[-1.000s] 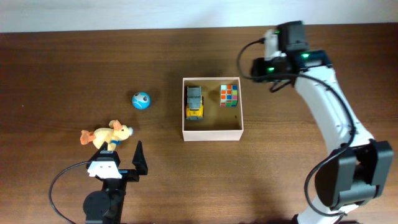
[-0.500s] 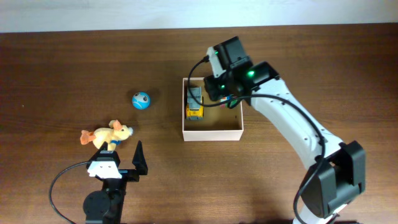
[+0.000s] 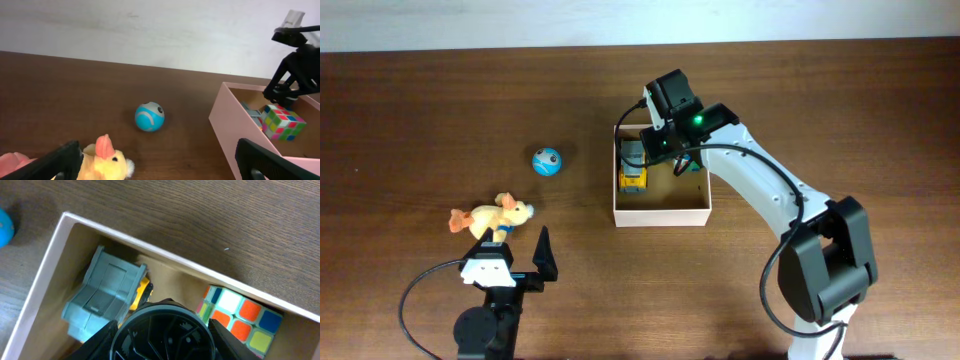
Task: Pack container
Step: 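Carry the black fan part left and lower it into the box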
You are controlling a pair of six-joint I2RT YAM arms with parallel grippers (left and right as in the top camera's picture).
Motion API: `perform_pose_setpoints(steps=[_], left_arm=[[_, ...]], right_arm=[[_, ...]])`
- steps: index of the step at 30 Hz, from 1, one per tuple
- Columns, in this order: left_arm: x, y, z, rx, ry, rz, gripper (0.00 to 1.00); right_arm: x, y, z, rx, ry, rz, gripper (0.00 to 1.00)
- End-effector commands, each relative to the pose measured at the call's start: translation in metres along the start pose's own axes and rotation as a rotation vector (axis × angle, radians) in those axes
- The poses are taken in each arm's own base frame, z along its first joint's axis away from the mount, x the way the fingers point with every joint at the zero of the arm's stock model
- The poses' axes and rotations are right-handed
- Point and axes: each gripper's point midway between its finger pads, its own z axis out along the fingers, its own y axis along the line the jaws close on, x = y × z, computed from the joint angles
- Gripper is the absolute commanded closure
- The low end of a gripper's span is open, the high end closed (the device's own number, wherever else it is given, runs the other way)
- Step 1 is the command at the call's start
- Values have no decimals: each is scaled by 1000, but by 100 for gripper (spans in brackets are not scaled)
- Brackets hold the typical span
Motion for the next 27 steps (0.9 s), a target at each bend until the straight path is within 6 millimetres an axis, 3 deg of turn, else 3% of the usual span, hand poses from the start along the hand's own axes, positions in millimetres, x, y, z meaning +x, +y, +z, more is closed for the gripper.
perform_pose_setpoints(steps=[1, 8, 27], left_arm=[[2, -2, 0, 14, 3, 20, 1], [2, -2, 0, 14, 3, 20, 1], [2, -2, 0, 14, 3, 20, 1]], right_arm=[[6, -5, 13, 30, 21, 14, 50], [17, -11, 35, 62, 60, 39, 50], [29, -17, 64, 84, 97, 48, 50]])
